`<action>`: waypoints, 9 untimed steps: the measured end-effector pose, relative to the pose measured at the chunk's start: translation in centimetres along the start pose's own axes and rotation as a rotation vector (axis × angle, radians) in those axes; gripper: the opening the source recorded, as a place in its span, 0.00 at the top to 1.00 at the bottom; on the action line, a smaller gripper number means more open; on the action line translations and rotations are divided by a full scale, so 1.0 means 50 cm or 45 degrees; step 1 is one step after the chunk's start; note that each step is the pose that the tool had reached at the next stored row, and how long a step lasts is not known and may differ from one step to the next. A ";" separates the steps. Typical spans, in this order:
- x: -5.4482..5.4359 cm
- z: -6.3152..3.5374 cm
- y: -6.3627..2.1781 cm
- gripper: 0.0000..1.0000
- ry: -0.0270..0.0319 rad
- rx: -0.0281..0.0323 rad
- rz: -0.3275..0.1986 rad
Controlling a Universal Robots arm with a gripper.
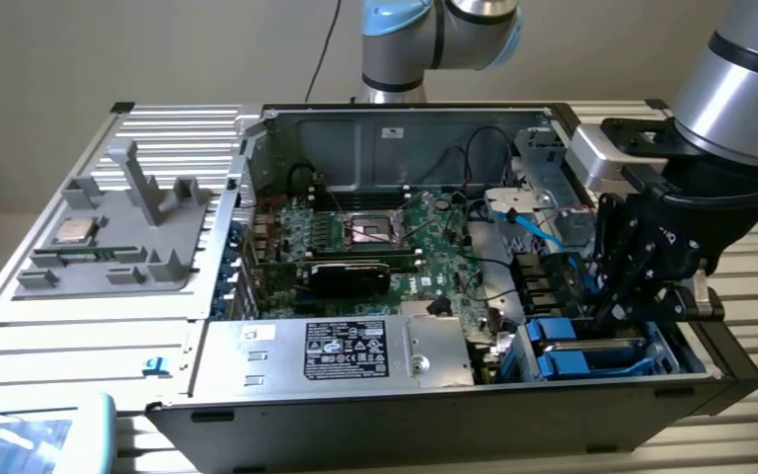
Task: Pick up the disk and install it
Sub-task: 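Insert the first disk wire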
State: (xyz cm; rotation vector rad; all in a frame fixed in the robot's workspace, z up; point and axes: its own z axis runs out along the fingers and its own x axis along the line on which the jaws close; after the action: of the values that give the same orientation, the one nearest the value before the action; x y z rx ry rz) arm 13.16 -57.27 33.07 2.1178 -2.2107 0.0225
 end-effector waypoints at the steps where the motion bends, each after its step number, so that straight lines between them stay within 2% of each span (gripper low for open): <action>1: 0.000 0.000 0.000 0.84 0.0000 0.0000 0.000; 4: 0.000 -0.001 -0.001 0.84 0.0009 0.0011 0.000; 6: 0.000 -0.007 -0.001 0.82 0.0042 0.0004 -0.001; 7: 0.000 -0.009 -0.001 0.75 0.0060 0.0004 0.000; 9: 0.000 -0.009 -0.001 0.75 0.0088 0.0005 0.000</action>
State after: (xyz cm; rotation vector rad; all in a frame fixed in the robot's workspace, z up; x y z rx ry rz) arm 13.22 -57.26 33.54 2.1144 -2.2075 0.0302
